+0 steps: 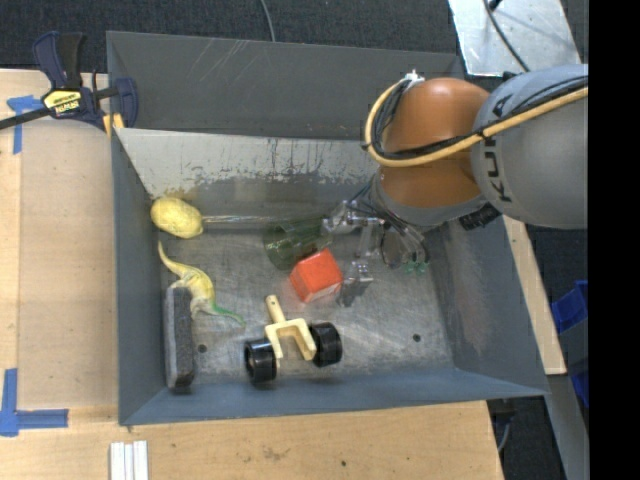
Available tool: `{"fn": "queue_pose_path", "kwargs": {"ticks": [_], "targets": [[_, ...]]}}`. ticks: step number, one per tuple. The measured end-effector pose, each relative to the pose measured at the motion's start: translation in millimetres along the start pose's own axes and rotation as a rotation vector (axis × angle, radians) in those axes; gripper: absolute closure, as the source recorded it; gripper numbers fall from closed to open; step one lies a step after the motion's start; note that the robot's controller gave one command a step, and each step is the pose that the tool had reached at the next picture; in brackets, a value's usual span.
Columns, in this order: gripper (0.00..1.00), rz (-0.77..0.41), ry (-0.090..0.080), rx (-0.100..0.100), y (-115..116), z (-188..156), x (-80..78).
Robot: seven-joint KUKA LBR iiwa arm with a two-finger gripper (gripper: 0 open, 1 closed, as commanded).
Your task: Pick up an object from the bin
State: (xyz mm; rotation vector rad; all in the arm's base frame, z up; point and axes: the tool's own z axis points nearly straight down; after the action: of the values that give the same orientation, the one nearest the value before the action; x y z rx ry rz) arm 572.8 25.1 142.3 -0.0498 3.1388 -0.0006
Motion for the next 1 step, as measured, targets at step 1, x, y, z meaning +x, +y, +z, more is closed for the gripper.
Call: {"fn": "queue_pose_path", "kwargs": {"ticks": [1], "targets": [[0.00, -0.058, -0.015, 0.003, 5.7, 29.7, -17.7]]}}
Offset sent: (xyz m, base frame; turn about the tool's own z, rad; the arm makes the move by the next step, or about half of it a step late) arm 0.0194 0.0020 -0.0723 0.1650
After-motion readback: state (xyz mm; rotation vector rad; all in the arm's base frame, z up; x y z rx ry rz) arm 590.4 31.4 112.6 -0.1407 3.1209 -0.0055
